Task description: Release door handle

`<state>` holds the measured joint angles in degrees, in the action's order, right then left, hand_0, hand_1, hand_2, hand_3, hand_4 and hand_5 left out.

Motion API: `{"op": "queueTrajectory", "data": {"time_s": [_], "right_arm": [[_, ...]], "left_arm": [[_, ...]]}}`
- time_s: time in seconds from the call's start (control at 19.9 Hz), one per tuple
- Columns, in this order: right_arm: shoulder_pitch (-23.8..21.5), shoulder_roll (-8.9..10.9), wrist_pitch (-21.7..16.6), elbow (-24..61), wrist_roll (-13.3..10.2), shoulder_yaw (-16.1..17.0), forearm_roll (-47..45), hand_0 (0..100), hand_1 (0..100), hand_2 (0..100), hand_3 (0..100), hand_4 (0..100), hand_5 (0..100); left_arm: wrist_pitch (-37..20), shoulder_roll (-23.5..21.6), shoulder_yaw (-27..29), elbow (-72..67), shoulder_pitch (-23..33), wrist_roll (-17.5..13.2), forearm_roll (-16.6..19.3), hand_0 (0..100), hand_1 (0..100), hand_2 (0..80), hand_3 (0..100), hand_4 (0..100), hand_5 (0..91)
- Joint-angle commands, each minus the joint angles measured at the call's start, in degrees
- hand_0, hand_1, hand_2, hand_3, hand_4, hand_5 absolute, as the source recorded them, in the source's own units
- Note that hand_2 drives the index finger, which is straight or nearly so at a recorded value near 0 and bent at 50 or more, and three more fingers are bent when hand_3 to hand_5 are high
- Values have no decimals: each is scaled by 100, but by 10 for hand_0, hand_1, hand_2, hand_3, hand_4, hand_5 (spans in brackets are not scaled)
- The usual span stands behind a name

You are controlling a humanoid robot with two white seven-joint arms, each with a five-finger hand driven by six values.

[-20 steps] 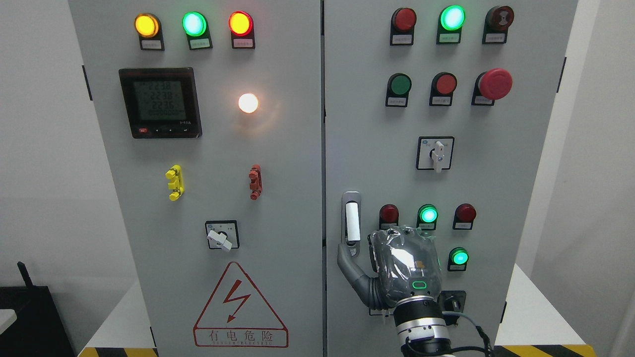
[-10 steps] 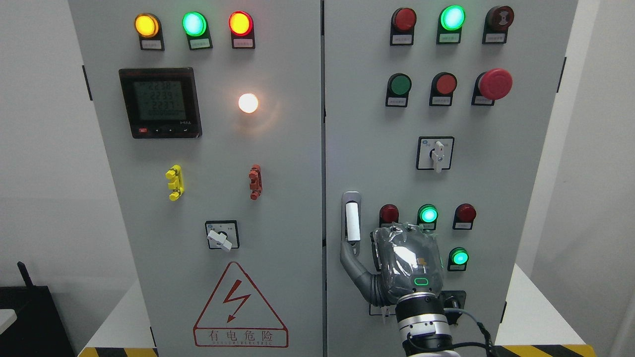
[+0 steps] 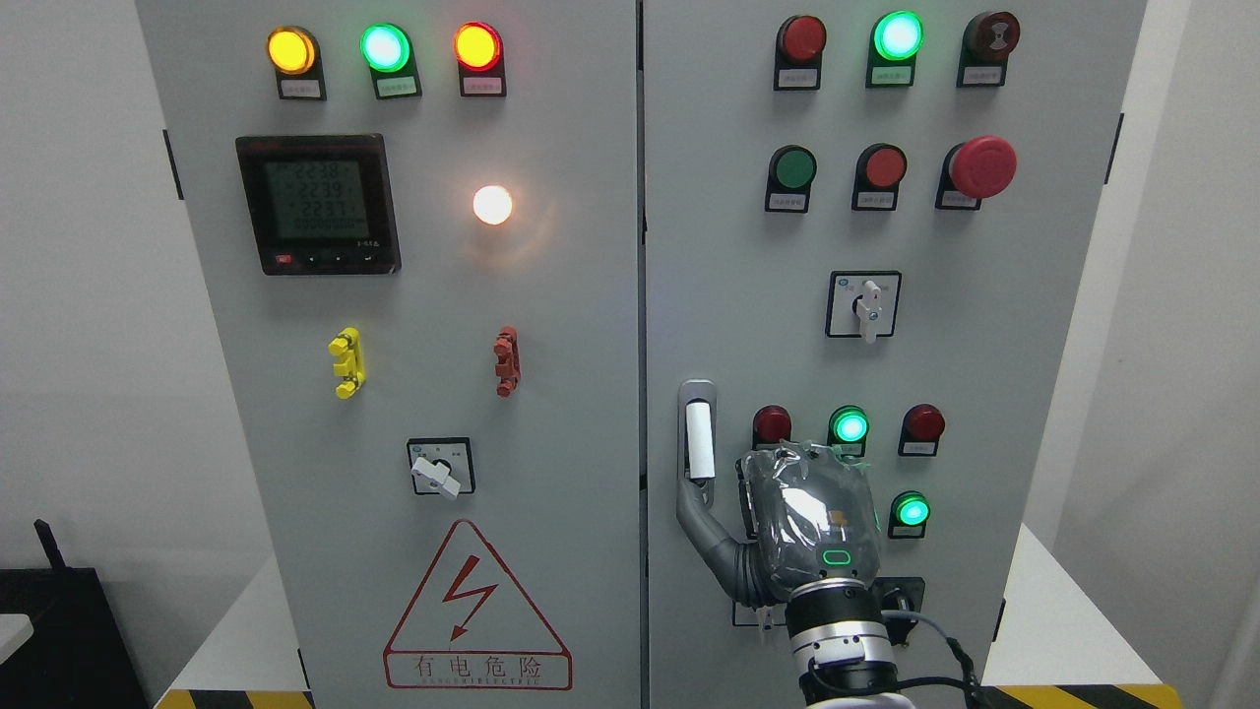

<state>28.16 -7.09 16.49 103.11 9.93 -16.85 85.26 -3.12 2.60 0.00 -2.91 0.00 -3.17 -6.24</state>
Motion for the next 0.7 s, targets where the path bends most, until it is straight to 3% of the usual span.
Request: {"op": "queueTrajectory", "data": {"time_s": [0.0,0.65], "right_arm": [[-12,-12,3,-19,1,24,-9,429,68,994,1000,918,992],[-38,-21,12,25,-17,103,-9,427,86,989,1000,916,992]], "left_arm": [[5,4,97,1,-149,1,0,120,389,0,0,0,0],[5,-5,97,1,-149,1,0,120,389,0,0,0,0]]}}
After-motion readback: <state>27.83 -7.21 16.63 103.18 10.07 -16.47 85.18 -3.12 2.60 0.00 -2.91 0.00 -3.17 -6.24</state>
